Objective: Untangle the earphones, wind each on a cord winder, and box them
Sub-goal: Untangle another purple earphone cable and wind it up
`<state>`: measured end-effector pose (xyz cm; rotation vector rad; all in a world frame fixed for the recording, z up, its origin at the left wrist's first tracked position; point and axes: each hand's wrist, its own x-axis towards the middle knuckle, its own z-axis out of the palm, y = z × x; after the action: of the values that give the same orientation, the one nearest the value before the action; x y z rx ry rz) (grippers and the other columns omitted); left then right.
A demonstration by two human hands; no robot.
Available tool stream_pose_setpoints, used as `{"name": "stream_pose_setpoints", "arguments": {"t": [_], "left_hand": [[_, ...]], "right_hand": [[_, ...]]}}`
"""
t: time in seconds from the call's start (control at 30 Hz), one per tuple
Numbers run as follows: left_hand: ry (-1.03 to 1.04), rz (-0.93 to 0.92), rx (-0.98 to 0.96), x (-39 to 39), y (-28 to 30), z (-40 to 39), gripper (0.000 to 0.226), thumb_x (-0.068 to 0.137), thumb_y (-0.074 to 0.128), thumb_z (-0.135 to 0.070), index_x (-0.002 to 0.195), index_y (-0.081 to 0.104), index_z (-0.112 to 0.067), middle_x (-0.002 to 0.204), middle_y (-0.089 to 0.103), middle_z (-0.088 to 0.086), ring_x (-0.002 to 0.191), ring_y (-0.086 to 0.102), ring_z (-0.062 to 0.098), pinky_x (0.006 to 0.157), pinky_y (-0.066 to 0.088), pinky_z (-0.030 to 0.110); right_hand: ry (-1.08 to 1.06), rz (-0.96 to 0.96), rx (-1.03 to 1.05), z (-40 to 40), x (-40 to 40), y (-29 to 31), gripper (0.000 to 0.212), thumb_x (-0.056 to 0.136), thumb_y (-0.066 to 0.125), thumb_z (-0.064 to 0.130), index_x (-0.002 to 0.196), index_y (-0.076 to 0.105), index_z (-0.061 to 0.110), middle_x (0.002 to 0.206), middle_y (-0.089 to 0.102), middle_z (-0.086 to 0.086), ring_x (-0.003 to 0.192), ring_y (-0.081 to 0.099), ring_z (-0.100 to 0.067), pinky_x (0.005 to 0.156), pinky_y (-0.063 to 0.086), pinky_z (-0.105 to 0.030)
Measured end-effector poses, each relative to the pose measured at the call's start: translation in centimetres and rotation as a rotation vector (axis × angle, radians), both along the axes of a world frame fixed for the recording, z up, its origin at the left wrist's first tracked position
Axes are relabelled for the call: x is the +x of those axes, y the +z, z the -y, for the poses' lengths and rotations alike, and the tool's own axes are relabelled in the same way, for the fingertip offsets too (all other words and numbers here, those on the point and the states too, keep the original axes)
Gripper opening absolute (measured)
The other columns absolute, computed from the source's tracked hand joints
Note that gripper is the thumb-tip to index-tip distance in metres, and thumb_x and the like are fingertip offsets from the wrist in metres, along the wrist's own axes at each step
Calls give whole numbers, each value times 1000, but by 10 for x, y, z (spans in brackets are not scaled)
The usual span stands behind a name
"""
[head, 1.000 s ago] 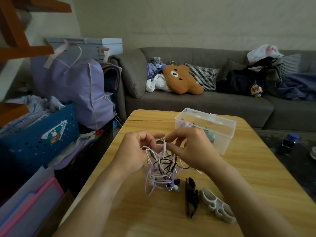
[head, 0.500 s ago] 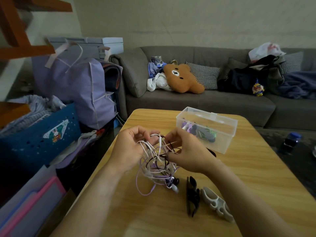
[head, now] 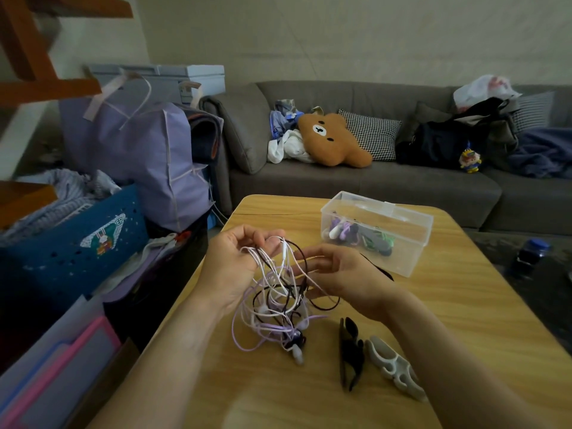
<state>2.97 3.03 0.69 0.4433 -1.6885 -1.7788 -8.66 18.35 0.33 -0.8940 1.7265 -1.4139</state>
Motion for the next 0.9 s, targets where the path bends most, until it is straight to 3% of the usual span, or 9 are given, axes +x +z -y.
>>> {"name": "stream_pose_setpoints", "arguments": {"t": [0.2,0.3,0.4,0.47,0.53,0.63,0.7,0.77,0.9], "left_hand": [[2,11,-17,-1,-1,0,27,86,68,5,70,53,-11,101,76,11,99,73,27,88,56,41],[-11,10,-61,0,-1,2,24,87,66,7,75,54,-10,99,77,10,91,74,20,79,58,31],[4,139,-396,6,-1,15,25,87,68,8,91,58,-14,98,75,2,88,72,9,76,55,24],[-121,351,-625,12,-1,26,53,78,73,8,114,57,-28,116,67,-9,109,62,2,89,49,24],[-284,450,-588,16,1,32,74,70,69,2,131,50,-36,134,55,-14,118,55,9,91,49,24],[-378,268,-342,17,10,25,87,46,62,-26,132,53,-30,139,56,-9,115,54,15,83,47,11],[-327,169,-313,12,12,14,81,48,64,-35,129,58,-29,135,60,-9,126,52,4,95,43,21],[-225,172,-456,8,12,-1,64,67,69,-36,130,58,-33,130,60,-18,125,48,-7,102,40,24],[-106,216,-652,1,4,-14,30,91,67,-45,118,67,-32,110,68,-16,106,61,-4,90,50,22]], "right_hand": [[-52,-123,-20,3,4,-1,39,84,71,-9,118,64,9,95,78,-7,86,75,-19,82,60,-29],[-74,-191,-8,3,5,0,32,85,72,-3,113,66,11,89,76,-7,81,72,-17,82,59,-34],[-123,-215,-14,0,2,7,27,88,71,1,110,66,14,87,71,-5,83,73,-23,80,62,-40],[-178,-202,-41,-2,-1,11,24,87,71,0,107,68,12,91,69,-9,83,74,-25,75,63,-40],[-233,-177,-61,-4,-3,13,20,83,74,0,101,71,10,94,70,-13,82,74,-25,72,64,-39],[-278,-153,-87,-5,-5,12,18,79,79,2,95,73,10,91,73,-15,81,75,-30,75,63,-45],[-274,-185,-95,-4,-4,12,18,80,79,3,95,74,12,88,74,-13,80,75,-30,76,63,-45],[-250,-193,-106,-2,-1,14,19,85,75,0,100,72,12,83,72,-7,80,74,-27,76,63,-42],[-194,-218,-103,0,4,21,23,89,71,4,108,64,12,83,70,-5,85,73,-27,79,63,-41]]}}
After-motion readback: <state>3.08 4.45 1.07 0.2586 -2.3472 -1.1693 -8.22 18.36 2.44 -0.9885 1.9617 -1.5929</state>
